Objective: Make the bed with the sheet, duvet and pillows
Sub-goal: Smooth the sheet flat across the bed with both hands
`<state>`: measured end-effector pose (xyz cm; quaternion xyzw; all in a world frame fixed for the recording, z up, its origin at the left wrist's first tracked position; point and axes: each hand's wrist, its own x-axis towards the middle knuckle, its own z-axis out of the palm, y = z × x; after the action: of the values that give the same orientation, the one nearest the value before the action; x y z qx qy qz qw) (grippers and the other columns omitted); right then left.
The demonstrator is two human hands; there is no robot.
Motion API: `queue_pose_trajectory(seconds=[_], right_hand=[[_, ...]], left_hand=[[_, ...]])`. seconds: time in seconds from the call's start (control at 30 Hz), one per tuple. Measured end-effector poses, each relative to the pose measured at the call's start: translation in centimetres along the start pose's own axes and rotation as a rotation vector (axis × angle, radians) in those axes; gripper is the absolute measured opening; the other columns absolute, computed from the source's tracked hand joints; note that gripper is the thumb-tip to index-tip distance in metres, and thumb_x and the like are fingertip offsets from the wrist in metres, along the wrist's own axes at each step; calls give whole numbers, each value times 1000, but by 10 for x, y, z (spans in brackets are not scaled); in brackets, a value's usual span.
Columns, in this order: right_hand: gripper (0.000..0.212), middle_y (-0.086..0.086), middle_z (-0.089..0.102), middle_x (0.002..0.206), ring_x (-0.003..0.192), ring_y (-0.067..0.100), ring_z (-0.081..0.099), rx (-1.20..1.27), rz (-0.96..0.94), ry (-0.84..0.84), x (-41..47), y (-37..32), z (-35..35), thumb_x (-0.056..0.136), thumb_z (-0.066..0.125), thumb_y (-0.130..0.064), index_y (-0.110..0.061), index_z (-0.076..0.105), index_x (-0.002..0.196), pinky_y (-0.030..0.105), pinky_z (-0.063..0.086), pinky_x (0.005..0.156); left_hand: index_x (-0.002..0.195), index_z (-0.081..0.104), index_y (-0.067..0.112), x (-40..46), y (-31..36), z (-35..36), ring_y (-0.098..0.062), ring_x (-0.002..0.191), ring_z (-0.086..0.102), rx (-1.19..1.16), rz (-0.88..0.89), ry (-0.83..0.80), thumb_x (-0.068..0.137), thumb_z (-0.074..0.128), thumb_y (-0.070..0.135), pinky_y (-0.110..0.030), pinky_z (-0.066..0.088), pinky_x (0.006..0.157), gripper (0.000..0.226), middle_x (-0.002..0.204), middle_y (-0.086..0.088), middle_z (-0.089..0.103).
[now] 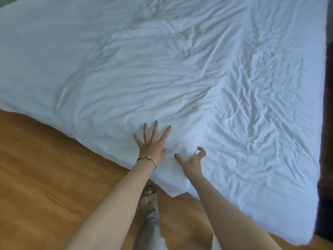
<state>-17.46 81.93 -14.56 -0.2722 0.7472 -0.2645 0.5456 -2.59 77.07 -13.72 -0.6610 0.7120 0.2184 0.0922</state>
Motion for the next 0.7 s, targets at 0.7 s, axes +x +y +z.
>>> queue_pose_trajectory(seconds=[0.7], right_hand=[[49,13,49,118,91,23,49,-478,122,106,-107,50,46,95,59,-32,-3,42,129,32,41,72]], left_hand=[[153,0,36,-101,-146,21,-21,149,-1,-15,196,-522,94,48,45,-42,18,119,77,162,4,-7]])
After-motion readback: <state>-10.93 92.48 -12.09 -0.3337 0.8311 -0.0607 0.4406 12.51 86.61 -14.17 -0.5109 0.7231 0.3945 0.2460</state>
